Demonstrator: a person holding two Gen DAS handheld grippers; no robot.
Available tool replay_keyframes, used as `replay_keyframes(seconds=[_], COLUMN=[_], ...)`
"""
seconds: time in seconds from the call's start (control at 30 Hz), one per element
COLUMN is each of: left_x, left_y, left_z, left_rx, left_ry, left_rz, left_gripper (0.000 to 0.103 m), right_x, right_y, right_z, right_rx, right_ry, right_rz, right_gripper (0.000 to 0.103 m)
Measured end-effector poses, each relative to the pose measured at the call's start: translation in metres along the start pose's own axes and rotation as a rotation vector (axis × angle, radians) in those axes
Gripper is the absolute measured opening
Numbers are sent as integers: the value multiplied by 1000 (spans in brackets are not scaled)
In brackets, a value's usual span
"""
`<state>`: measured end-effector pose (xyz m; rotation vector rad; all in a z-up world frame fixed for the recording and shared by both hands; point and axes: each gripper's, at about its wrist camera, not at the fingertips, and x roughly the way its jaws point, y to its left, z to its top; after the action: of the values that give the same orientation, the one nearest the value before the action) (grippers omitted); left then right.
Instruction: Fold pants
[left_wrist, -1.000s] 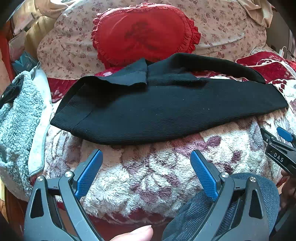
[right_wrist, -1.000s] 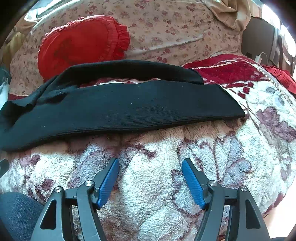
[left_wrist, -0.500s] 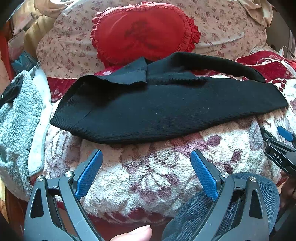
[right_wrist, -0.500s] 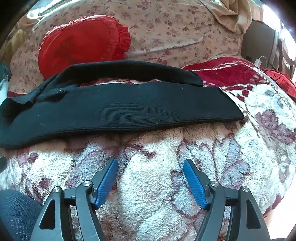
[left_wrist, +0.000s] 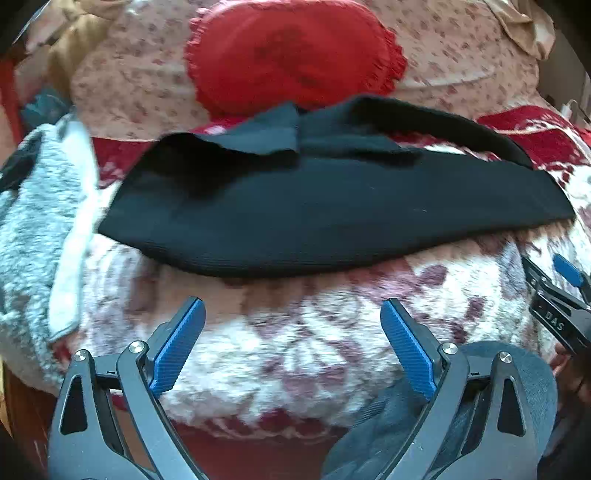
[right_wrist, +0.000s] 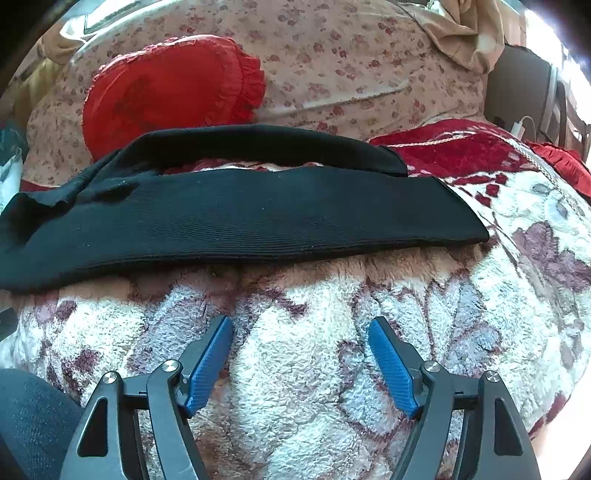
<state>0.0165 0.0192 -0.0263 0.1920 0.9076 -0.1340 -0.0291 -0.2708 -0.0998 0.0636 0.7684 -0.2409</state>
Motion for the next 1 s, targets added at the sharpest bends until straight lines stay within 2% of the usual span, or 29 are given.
replay_keyframes(seconds=[0.03,0.2,0.3,0.4,0.47,0.6,0.7,0.73,0.77,0.8,0.87,0.93,0.97,1.0], left_x=[-6,-34,-34,-22,-10,13,25,30,34,39,44,41,41,41], left_y=[3,41,72,114,135,148,153,155,157,161,162,161,161,161], left_z=[-1,-4,-2,0,0,7,16,19,21,24,29,30,31,32], left_rx=[-2,-73,-108,-214,-268,-284,-328,-355,-390,-414,-424,-424,-431,-436], left_ry=[-25,-190,-225,-231,-220,-194,-185,-177,-162,-146,-125,-125,-126,-124], left_rz=[7,-113,-103,-82,-117,-211,-228,-250,-275,-306,-334,-290,-290,-297], left_gripper=[96,96,96,96,96,96,96,89,73,66,35,17,12,12], right_x=[0,0,0,0,0,1,-1,-1,-1,-1,-1,-1,-1,-1], right_y=[0,-4,-8,-8,-7,-7,-6,-6,-6,-6,-6,-6,-6,-6], right_z=[0,-1,0,0,0,-1,-4,-4,-4,-3,-3,-4,-3,-4], right_rx=[-2,10,26,23,21,19,17,17,17,17,16,16,17,17], right_ry=[-2,-7,-4,-10,-14,-23,-29,-29,-29,-28,-30,-30,-30,-29], right_rz=[2,28,50,44,40,35,37,37,36,36,38,38,39,39], right_gripper=[74,75,75,75,75,75,75,75,75,75,75,75,75,75])
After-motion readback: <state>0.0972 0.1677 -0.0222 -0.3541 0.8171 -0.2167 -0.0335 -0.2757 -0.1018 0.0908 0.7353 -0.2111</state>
